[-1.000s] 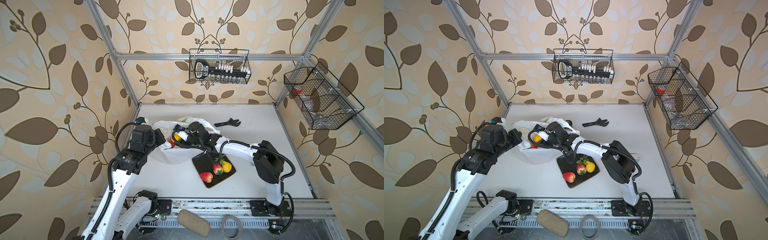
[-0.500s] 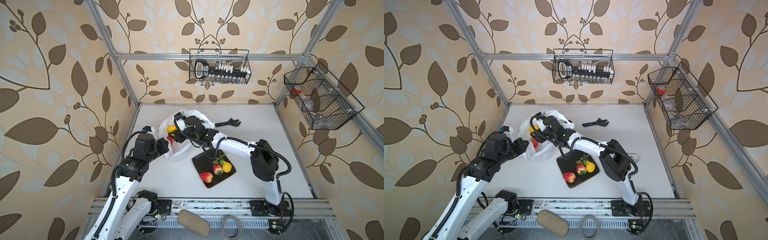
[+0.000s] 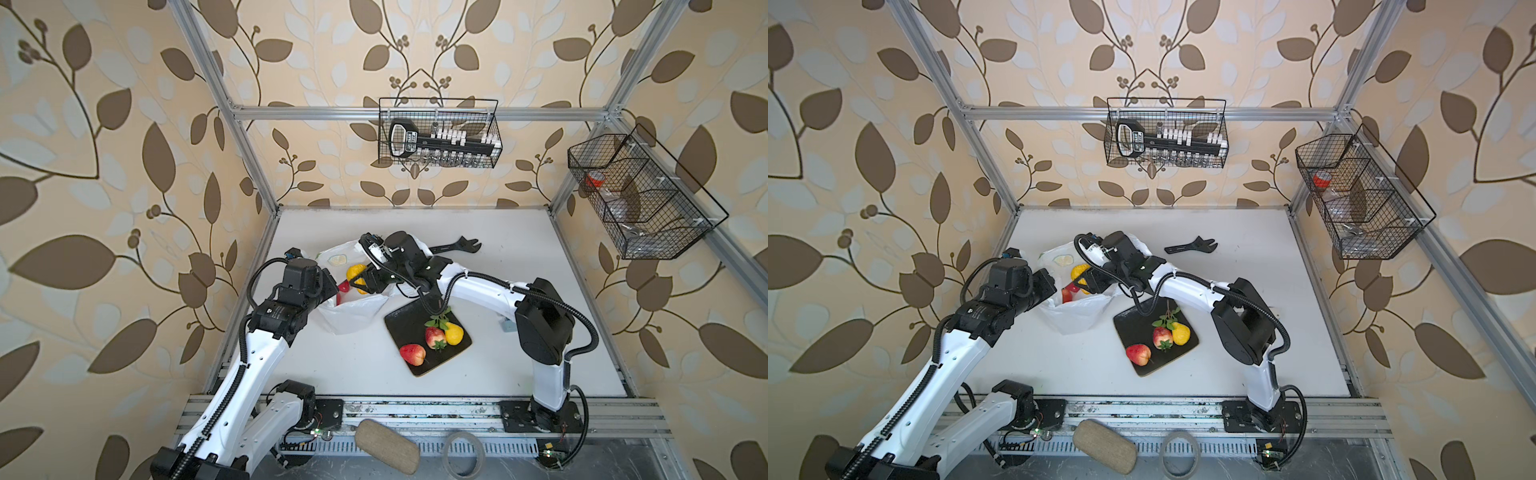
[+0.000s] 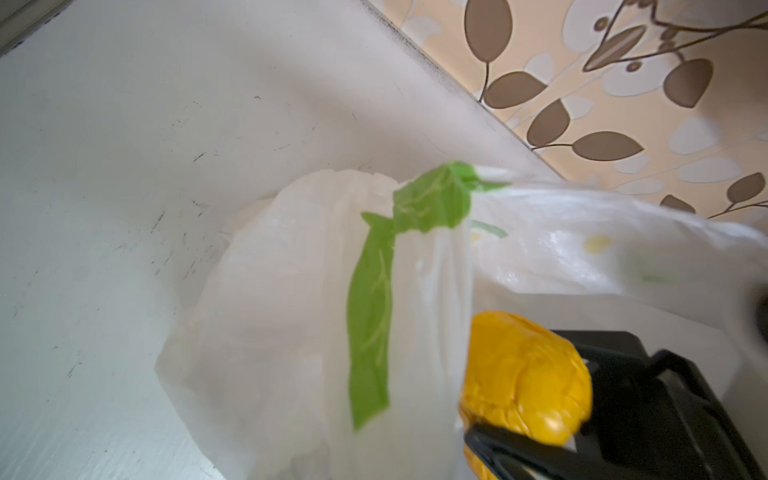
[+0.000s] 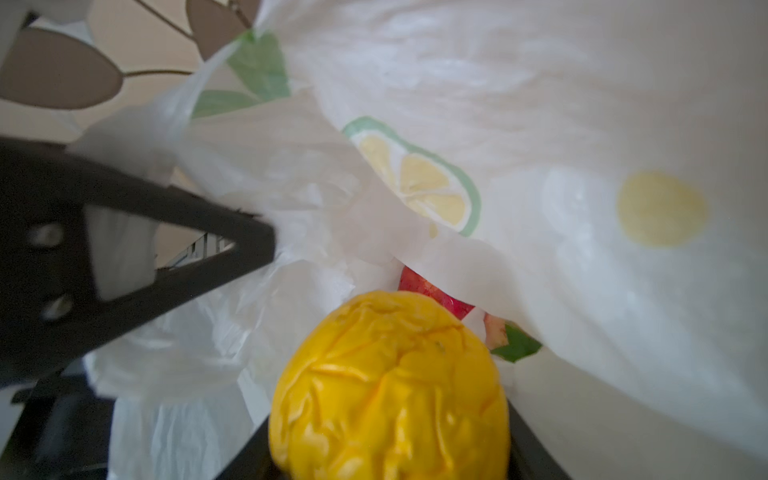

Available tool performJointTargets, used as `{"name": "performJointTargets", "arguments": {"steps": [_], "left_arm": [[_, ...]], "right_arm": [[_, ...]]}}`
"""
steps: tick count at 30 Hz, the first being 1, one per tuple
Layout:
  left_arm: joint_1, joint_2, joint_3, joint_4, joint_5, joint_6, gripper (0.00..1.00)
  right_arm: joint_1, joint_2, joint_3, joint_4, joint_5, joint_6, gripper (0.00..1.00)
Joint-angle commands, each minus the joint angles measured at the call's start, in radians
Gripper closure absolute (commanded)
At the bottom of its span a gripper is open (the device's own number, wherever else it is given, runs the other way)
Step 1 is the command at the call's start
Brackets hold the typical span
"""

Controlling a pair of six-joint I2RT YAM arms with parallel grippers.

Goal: Take the fake fruits out of the plastic bag

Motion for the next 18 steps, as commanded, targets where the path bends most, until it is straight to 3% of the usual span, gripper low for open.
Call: {"name": "performJointTargets", "arguments": {"steps": [1, 7, 11, 18], "left_arm": [[0.009, 0.011, 0.028, 0.038, -0.059, 0.022, 1.0], [0.011, 0.047, 0.021, 0.042, -0.078, 0.035, 1.0], [0.015, 0.062, 0.011, 0.034, -0.088, 0.043, 1.0], [0.015, 0.029, -0.026, 0.005, -0.085, 0.036, 1.0]], "right_arm": [[-0.005, -0.051, -0.03, 0.015, -0.206, -0.18, 0.56], [-0.054, -0.08, -0.061, 0.092, -0.366, -0.236, 0.56], [-0.084, -0.104, -0.091, 0.233, -0.416, -0.181, 0.56], [-0.09, -0.1, -0.123, 0.474, -0.215, 0.023, 0.56]]}}
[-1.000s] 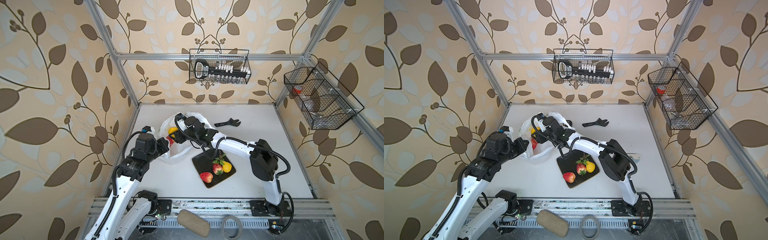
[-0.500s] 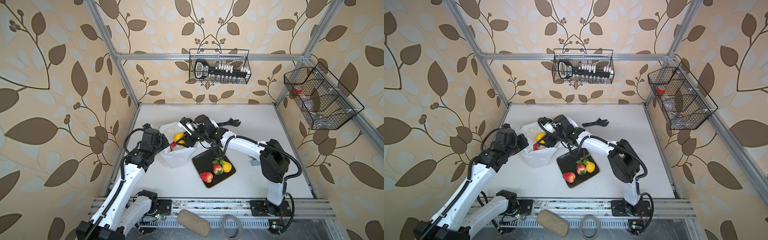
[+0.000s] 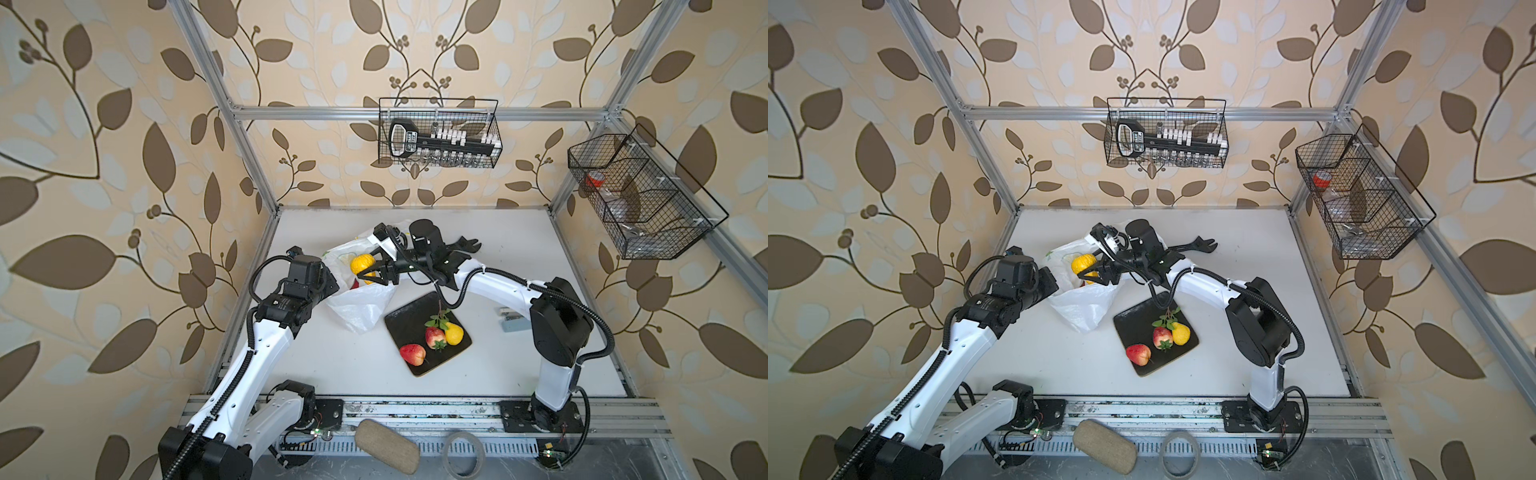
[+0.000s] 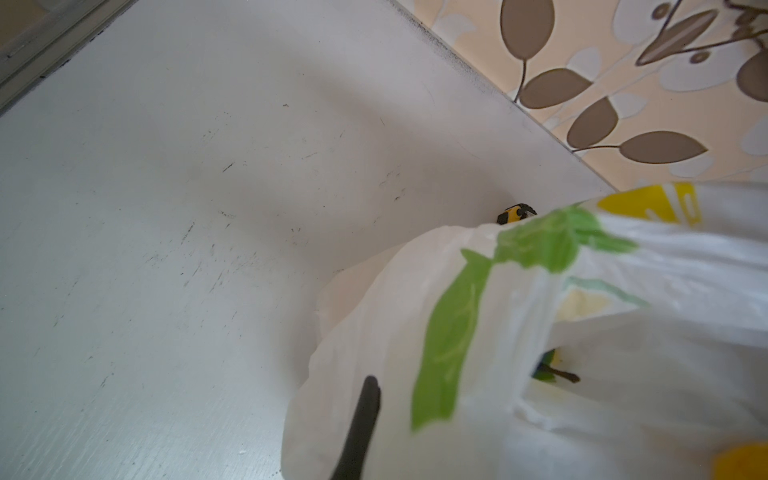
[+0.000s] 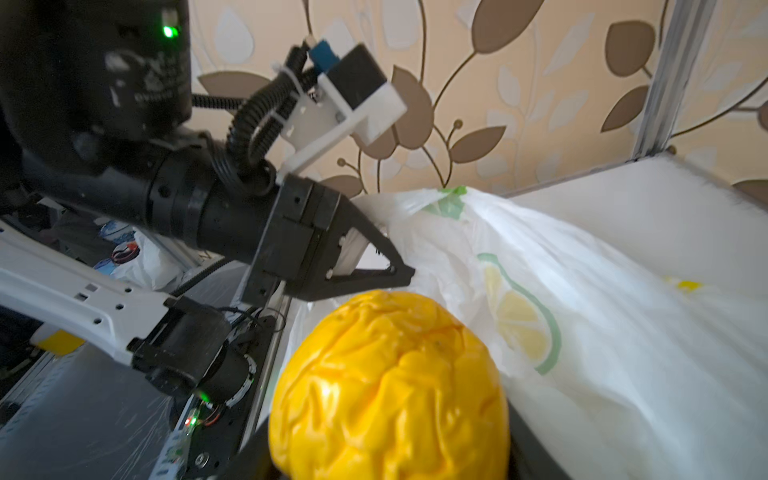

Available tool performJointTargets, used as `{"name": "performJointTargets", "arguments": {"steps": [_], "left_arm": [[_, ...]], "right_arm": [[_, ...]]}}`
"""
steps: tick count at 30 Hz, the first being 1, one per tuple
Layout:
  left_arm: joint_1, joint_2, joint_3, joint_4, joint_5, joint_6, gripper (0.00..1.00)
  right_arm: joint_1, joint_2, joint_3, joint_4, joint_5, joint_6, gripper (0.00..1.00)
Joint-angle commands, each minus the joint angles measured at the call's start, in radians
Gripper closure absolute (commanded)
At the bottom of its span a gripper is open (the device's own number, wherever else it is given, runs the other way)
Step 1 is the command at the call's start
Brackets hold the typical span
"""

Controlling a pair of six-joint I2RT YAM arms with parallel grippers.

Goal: Take the fake fruits out of the plastic bag

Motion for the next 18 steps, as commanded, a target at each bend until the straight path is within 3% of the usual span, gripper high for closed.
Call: {"name": "performJointTargets", "arguments": {"steps": [1, 11, 14, 15, 18], "left_arm": [[0.009, -0.037, -0.023, -0.021, -0.036, 0.012, 1.0], [0.009, -0.137, -0.041, -0.101, -0.145, 0.012, 1.0], [0.009, -0.147, -0.03, -0.091, -0.147, 0.027, 1.0], [0.009, -0.147, -0.019, -0.082, -0.13, 0.041, 0.93], [0.009, -0.156, 0.023, -0.056, -0.056, 0.092, 0.6]], "right_arm": [[0.002, -0.027, -0.033, 0.199, 0.085, 0.141, 0.56], [-0.012, 0.075, -0.013, 0.275, 0.118, 0.462, 0.55], [-0.009, 0.096, -0.008, 0.272, 0.097, 0.475, 0.55], [-0.006, 0.1, -0.009, 0.263, 0.09, 0.463, 0.55], [0.005, 0.102, -0.016, 0.208, 0.087, 0.395, 0.55]]}}
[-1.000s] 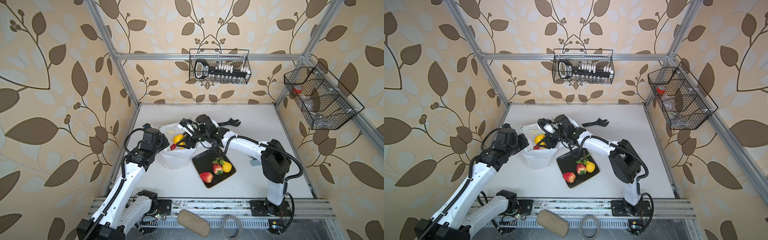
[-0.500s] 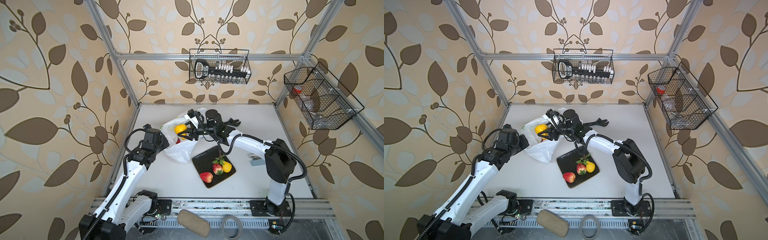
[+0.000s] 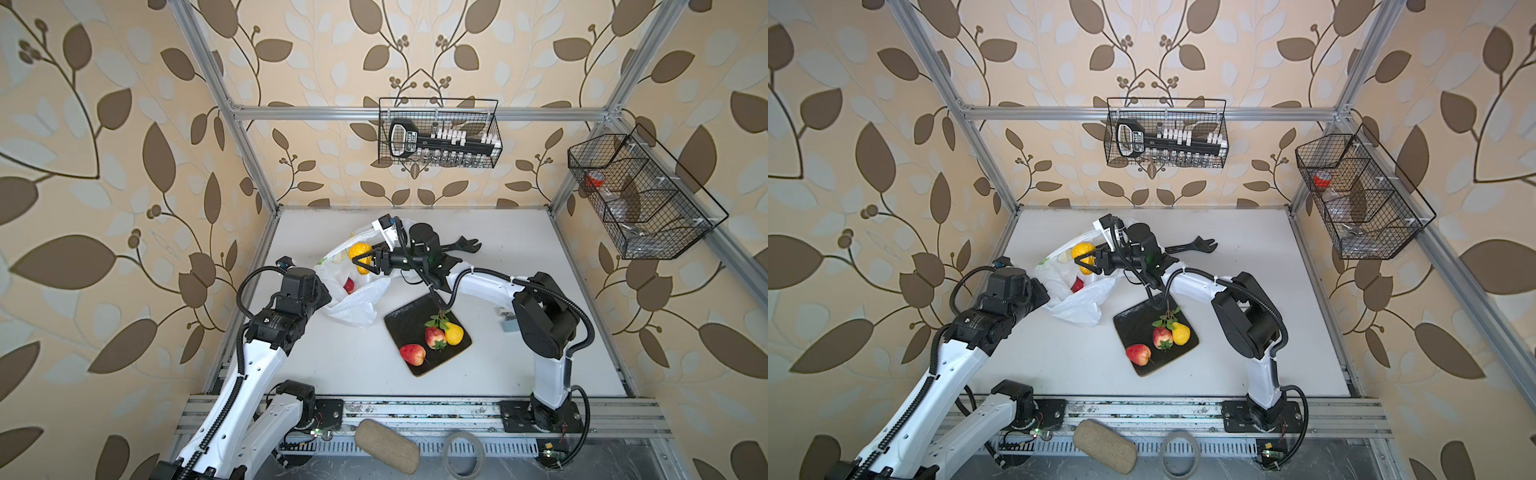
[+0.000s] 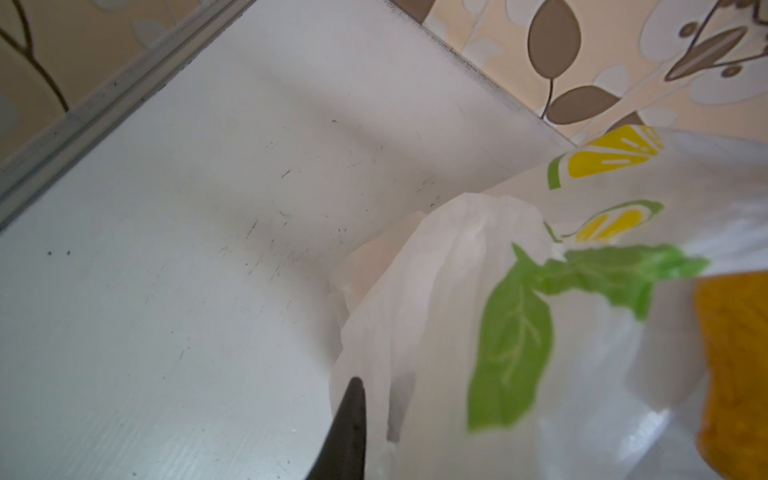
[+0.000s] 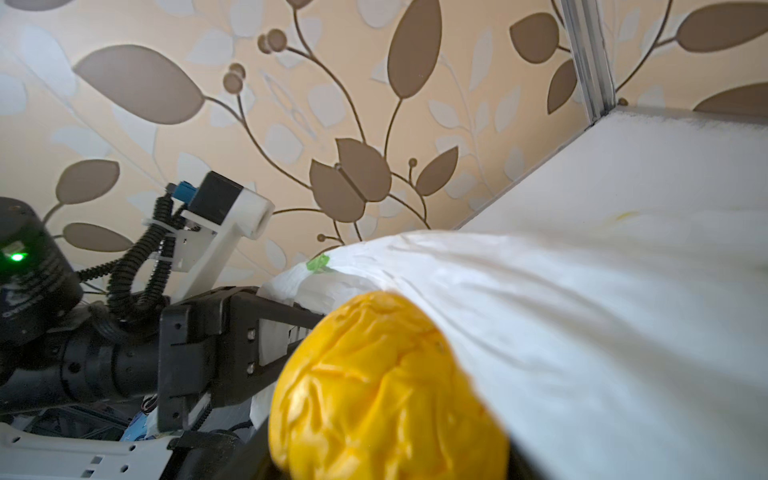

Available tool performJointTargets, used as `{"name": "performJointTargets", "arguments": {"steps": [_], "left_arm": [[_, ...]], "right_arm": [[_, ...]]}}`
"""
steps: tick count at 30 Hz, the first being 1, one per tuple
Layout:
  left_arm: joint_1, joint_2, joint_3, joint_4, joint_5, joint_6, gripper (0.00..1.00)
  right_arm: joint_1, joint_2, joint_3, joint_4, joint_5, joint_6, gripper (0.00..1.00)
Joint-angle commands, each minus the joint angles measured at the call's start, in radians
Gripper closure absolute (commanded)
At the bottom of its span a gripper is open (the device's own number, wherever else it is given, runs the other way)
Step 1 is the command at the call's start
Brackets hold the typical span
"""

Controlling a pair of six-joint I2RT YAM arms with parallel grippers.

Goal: Take the fake fruits out of the plastic bag

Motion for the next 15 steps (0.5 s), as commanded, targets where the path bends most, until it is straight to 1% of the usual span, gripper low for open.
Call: {"name": "performJointTargets", "arguments": {"steps": [1, 3, 6, 8, 10, 11, 15], "left_arm": [[0.008, -0.024, 0.081, 0.024, 0.044, 0.073, 0.51], [0.009, -0.039, 0.121, 0.009, 0.055, 0.098, 0.32], [0.009, -0.057, 0.199, -0.067, 0.072, 0.123, 0.17], [0.009, -0.069, 0.247, -0.126, 0.096, 0.134, 0.11], [0.009, -0.079, 0.289, -0.17, 0.146, 0.135, 0.07], [0.009, -0.077, 0.308, -0.187, 0.19, 0.129, 0.06], [0.009, -0.023, 0.383, -0.224, 0.398, 0.069, 0.07]], "right_arm": [[0.012, 0.008, 0.002, -0.031, -0.004, -0.045, 0.55], [0.013, 0.015, 0.003, -0.064, 0.008, -0.083, 0.54], [0.014, 0.027, 0.009, -0.086, 0.022, -0.124, 0.54], [0.017, 0.033, 0.014, -0.094, 0.032, -0.157, 0.53], [0.022, 0.037, 0.016, -0.104, 0.039, -0.198, 0.53], [0.024, 0.039, 0.016, -0.105, 0.042, -0.224, 0.53], [0.041, 0.034, 0.016, -0.117, 0.056, -0.326, 0.53]]}}
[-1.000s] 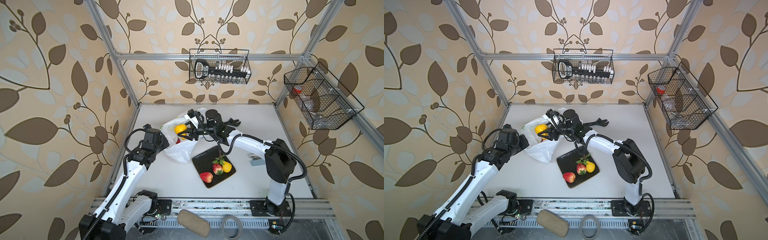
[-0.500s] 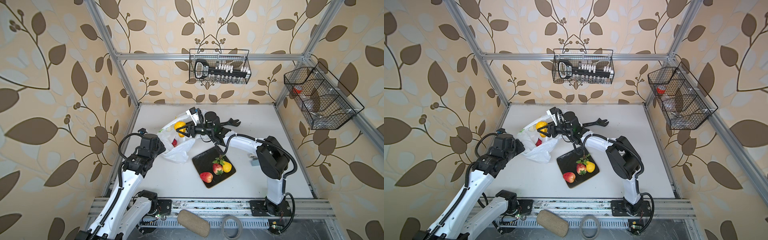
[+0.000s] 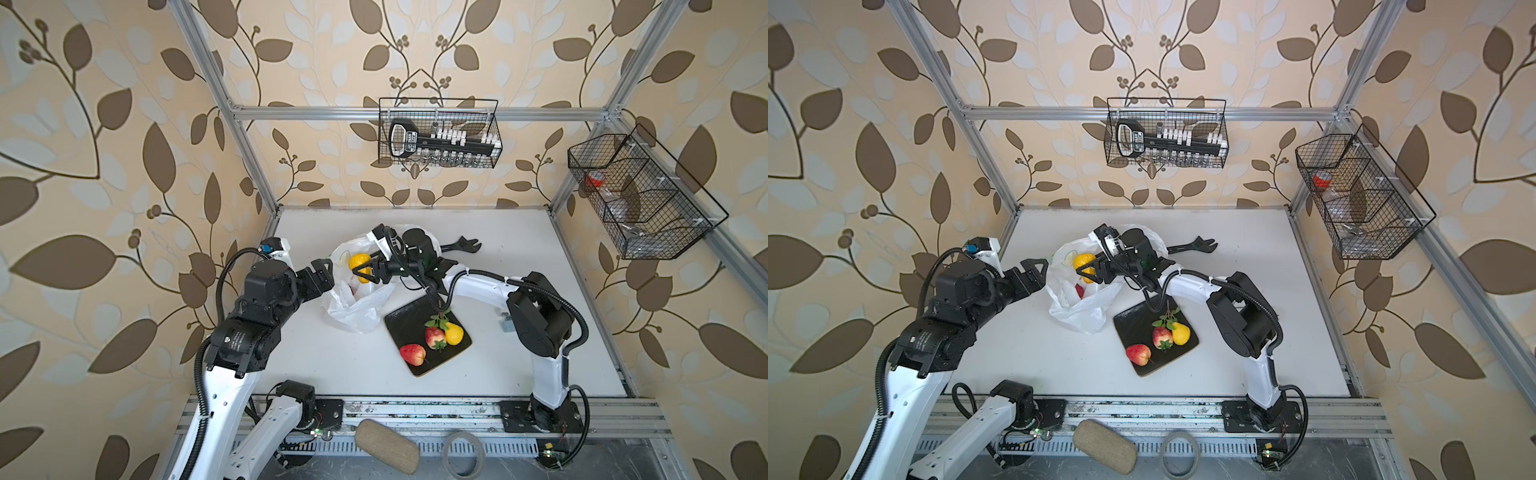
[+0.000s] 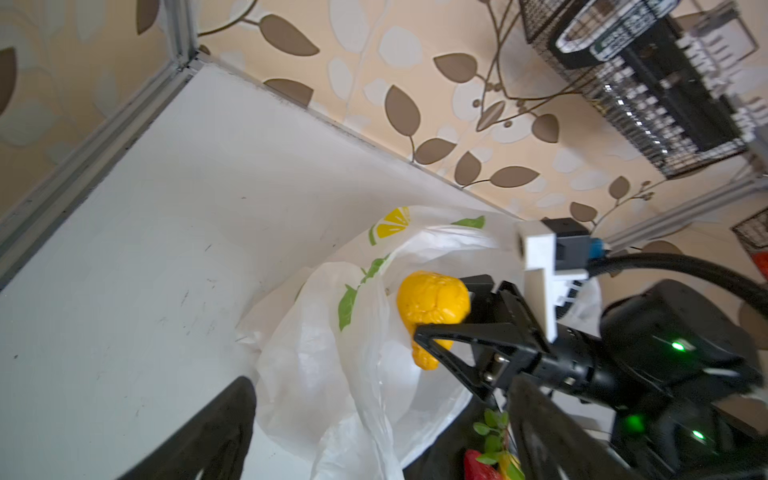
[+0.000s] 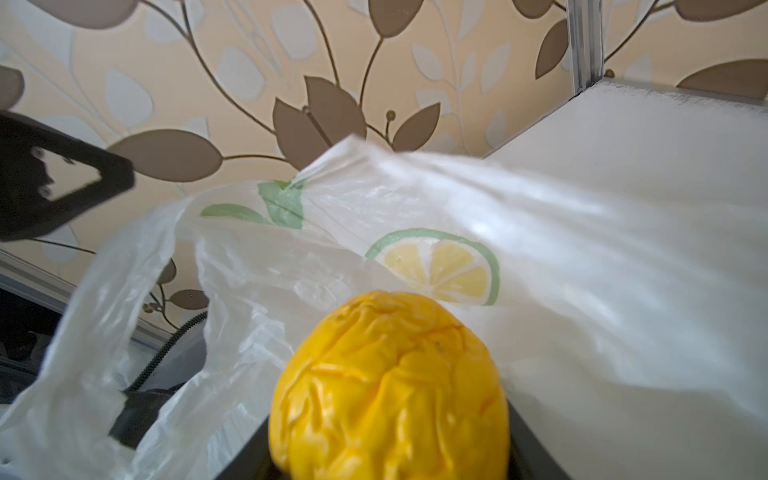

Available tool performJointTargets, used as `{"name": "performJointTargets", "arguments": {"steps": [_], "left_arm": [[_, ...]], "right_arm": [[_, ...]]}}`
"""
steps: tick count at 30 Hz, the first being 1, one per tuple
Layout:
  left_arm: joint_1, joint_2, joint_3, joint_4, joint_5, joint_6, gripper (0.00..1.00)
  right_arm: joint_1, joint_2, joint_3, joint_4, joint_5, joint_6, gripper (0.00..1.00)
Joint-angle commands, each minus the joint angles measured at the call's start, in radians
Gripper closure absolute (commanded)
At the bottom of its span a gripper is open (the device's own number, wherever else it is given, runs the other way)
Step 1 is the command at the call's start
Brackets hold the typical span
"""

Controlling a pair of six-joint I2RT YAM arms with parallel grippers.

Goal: Take the fake fruits out of the plastic bag

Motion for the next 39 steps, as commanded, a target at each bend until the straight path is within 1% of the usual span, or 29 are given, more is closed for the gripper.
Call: {"name": "performJointTargets", "arguments": {"steps": [1, 3, 7, 10, 12, 13, 14, 16, 19, 20, 25, 28, 31, 34, 39], "left_arm": [[0.009, 0.059, 0.065, -0.061, 0.215, -0.045, 0.09], [0.009, 0.085, 0.078, -0.035, 0.28, -0.083, 0.13], [0.008, 0.126, 0.039, 0.086, 0.375, -0.186, 0.24], [0.009, 0.16, 0.022, 0.161, 0.42, -0.248, 0.28], [0.008, 0.181, 0.009, 0.174, 0.4, -0.27, 0.33], [0.008, 0.19, 0.002, 0.169, 0.378, -0.273, 0.38], [0.009, 0.198, -0.007, 0.171, 0.363, -0.278, 0.41], [0.009, 0.212, -0.033, 0.187, 0.344, -0.285, 0.43], [0.008, 0.236, -0.07, 0.217, 0.319, -0.283, 0.42], [0.009, 0.246, -0.079, 0.227, 0.31, -0.278, 0.41], [0.009, 0.29, -0.12, 0.282, 0.273, -0.246, 0.27], [0.011, 0.325, -0.125, 0.296, 0.273, -0.23, 0.18], [0.011, 0.347, -0.13, 0.302, 0.261, -0.22, 0.13], [0.011, 0.359, -0.139, 0.319, 0.277, -0.22, 0.13], [0.009, 0.379, -0.149, 0.32, 0.285, -0.211, 0.21]], "right_arm": [[0.021, 0.011, 0.016, -0.014, 0.018, -0.133, 0.53], [0.025, 0.007, 0.017, -0.018, 0.016, -0.158, 0.52], [0.027, 0.0, 0.014, -0.008, 0.011, -0.167, 0.52], [0.03, 0.0, 0.007, 0.003, 0.016, -0.159, 0.52], [0.032, -0.001, 0.002, 0.012, 0.015, -0.155, 0.52], [0.032, -0.001, -0.001, 0.017, 0.018, -0.152, 0.52], [0.034, -0.003, -0.002, 0.019, 0.017, -0.15, 0.52], [0.033, -0.006, -0.008, 0.025, 0.016, -0.145, 0.52], [0.035, -0.012, -0.015, 0.035, 0.011, -0.143, 0.52], [0.035, -0.013, -0.017, 0.035, 0.011, -0.144, 0.52], [0.043, -0.016, -0.016, 0.036, 0.004, -0.151, 0.52], [0.046, -0.012, -0.006, 0.023, -0.003, -0.16, 0.52], [0.045, -0.013, -0.006, 0.025, -0.013, -0.162, 0.52], [0.047, -0.015, -0.004, 0.027, -0.02, -0.164, 0.52], [0.047, -0.009, 0.004, 0.029, -0.025, -0.163, 0.52]]}}
